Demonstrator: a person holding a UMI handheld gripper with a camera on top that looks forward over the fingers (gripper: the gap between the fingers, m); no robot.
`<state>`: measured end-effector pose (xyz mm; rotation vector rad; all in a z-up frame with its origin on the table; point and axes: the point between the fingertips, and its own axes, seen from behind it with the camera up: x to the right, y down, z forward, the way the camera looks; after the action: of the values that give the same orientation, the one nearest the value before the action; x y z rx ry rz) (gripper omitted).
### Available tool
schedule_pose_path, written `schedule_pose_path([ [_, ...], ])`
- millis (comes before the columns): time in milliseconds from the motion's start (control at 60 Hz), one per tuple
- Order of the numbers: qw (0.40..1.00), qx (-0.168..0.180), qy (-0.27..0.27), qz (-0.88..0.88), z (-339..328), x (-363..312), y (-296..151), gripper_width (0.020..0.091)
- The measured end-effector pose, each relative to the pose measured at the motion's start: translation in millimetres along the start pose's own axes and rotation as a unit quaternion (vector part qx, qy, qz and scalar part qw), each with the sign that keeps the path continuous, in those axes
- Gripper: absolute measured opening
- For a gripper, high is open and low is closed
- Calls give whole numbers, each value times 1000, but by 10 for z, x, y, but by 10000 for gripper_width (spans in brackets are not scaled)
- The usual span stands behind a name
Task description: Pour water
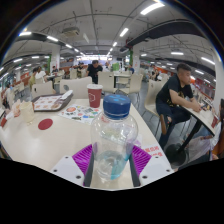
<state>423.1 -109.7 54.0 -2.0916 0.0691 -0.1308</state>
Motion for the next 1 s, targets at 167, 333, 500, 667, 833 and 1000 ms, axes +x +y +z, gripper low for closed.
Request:
schedule_pose_path([
  [167, 1000, 9, 2, 12, 30, -26, -33, 451],
  [333, 1000, 4, 14, 7, 5, 33, -38, 397],
  [500, 998, 0, 51, -39, 42, -17, -223, 398],
  [667, 982, 19, 106, -153, 43, -225, -958, 396],
  [833, 919, 54, 188, -343, 121, -874, -1998, 397],
  [1000, 809, 82, 231, -534, 349, -1901, -2746, 397],
])
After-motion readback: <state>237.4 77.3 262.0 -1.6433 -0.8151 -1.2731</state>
